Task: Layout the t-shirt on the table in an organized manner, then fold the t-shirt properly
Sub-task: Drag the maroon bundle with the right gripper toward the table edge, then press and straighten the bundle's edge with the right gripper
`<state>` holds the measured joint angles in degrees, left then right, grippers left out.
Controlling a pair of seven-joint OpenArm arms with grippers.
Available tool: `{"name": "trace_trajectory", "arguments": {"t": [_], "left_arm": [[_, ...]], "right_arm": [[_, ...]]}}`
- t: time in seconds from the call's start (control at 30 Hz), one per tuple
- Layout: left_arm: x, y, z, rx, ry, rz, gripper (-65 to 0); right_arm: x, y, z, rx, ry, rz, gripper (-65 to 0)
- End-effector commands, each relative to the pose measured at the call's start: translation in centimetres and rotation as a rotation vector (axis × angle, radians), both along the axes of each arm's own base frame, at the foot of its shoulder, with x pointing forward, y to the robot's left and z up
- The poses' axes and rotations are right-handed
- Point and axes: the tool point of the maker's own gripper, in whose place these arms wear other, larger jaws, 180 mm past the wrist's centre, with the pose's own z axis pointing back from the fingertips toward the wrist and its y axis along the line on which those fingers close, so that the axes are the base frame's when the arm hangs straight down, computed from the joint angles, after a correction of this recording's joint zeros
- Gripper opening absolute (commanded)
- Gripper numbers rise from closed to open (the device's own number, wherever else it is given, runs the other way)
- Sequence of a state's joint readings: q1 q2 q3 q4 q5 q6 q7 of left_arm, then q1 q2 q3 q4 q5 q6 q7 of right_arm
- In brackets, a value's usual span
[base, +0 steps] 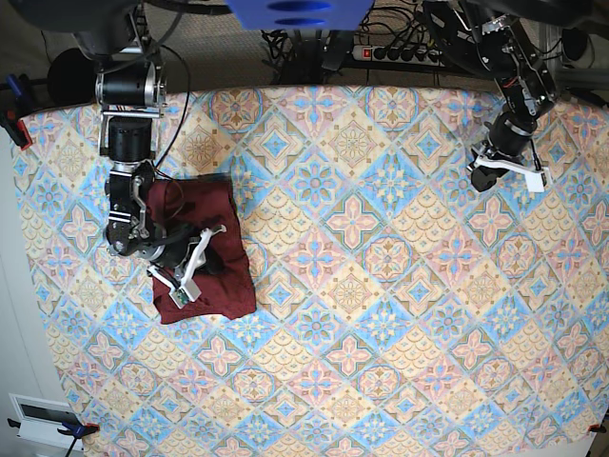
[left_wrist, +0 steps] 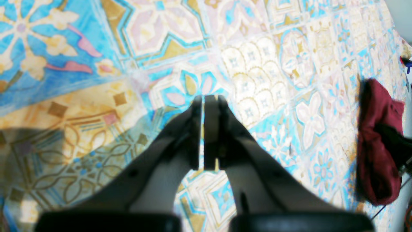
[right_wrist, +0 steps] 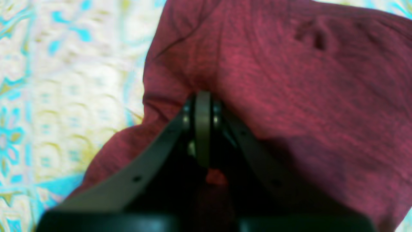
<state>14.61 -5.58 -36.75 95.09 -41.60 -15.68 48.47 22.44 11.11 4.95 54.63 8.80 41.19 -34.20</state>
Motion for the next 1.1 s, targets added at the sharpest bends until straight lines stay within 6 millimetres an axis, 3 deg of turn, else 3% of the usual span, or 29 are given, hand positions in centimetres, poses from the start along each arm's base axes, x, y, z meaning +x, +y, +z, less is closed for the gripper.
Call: {"name": "trace_trajectory", "arguments": {"t": [0.0,0.07,0.13,0.23,0.47,0.53,0.7,0.8,0.9,1.07], "left_arm": [[0.7,0.3,1.2,0.014,-0.043,-0.004,-64.7],[0.7,0.3,1.2,0.014,-0.043,-0.004,-64.7],[0.7,0.3,1.2,0.014,-0.042,-0.004,-64.7],[0.7,0.3,1.2,0.014,-0.042,-0.004,-64.7],[0.7,0.3,1.2,0.015,-0.043,-0.006,-64.7],[0.7,0.3,1.2,0.015,-0.043,-0.006,-64.7],[0.7,0.3,1.2,0.015,-0.043,-0.006,-64.7],[1.0,0.3,1.4,0.015,-0.05,-0.007,-64.7],[1.8,-0.7,1.6,0.009,-0.062,-0.035,-64.7],[2.0,-1.1,1.7,0.007,-0.064,-0.046,-64.7]], "right_arm": [[0.6,-2.2,0.7,-0.099,0.004,-0.017,-65.0],[1.7,-2.5,3.1,-0.124,-0.059,-0.019,-65.0],[2.3,-1.3,5.1,-0.134,-0.12,0.003,-65.0],[0.3,0.8,5.2,-0.137,-0.13,0.029,-65.0],[-4.0,2.3,8.7,-0.176,-0.231,0.063,-65.0],[-4.8,1.5,9.4,-0.156,-0.248,0.033,-65.0],[-7.0,-2.8,8.2,-0.113,-0.203,-0.11,-65.0],[-7.3,-3.8,7.4,-0.106,-0.176,-0.139,-65.0],[-8.0,-4.9,4.9,-0.115,-0.096,-0.142,-65.0],[-10.2,-3.0,1.4,-0.092,0.007,-0.087,-65.0]]}}
